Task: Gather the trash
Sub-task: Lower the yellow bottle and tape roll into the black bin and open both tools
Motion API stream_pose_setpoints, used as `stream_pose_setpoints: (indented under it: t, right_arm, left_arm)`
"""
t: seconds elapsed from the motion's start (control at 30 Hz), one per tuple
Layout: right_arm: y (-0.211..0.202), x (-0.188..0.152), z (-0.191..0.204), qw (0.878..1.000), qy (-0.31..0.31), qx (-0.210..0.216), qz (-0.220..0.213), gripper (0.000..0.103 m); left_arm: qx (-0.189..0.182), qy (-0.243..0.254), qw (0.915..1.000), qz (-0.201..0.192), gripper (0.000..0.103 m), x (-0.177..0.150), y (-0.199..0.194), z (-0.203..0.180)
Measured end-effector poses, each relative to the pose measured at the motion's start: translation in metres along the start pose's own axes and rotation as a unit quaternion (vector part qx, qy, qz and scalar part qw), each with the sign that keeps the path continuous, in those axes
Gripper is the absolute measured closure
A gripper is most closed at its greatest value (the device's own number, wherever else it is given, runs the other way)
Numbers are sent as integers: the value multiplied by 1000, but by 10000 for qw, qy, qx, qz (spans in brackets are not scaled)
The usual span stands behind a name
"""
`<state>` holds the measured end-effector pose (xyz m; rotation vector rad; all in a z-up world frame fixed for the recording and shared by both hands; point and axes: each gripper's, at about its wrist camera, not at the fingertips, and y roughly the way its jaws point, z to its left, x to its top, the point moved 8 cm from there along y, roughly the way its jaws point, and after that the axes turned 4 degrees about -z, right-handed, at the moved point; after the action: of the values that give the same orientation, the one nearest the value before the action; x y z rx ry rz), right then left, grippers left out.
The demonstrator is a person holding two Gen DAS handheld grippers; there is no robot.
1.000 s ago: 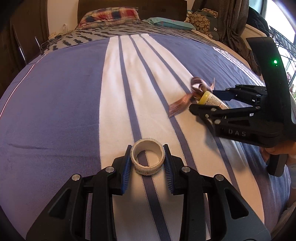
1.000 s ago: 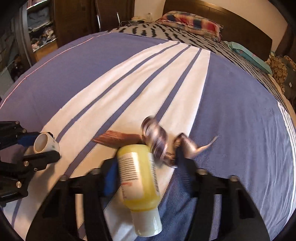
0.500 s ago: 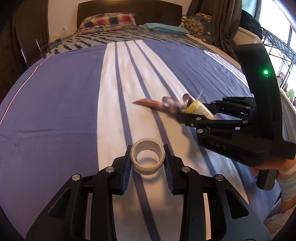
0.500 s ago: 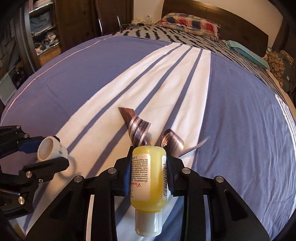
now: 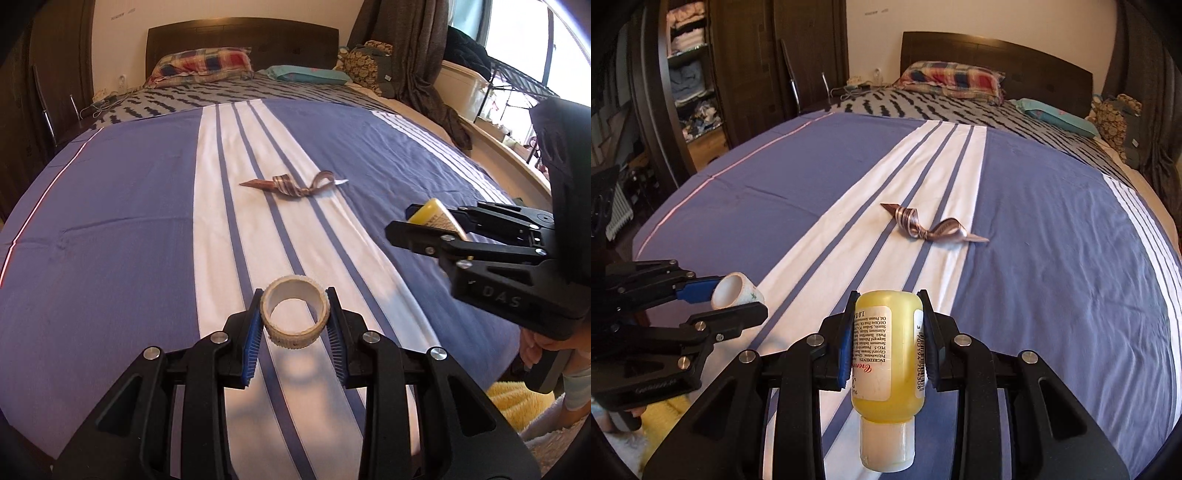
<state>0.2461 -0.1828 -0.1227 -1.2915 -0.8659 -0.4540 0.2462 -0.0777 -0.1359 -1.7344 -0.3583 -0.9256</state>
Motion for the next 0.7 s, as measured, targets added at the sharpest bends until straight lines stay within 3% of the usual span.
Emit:
stream_pose_setpoints:
  t: [0.4, 0.53, 0.7]
  right_arm:
    - [-101, -78, 48, 9984, 148, 246, -488, 72]
    - [-109, -112, 55, 9977, 365, 346, -458, 72]
    - [-97, -160, 59, 9967, 713, 373, -111, 72]
  left_arm:
    - [-217, 50, 9993, -300, 72, -67, -81, -37]
    - [-285, 95, 9991, -299, 72, -95, -93, -49]
    - [-443, 41, 9989, -159, 72, -135, -92, -57]
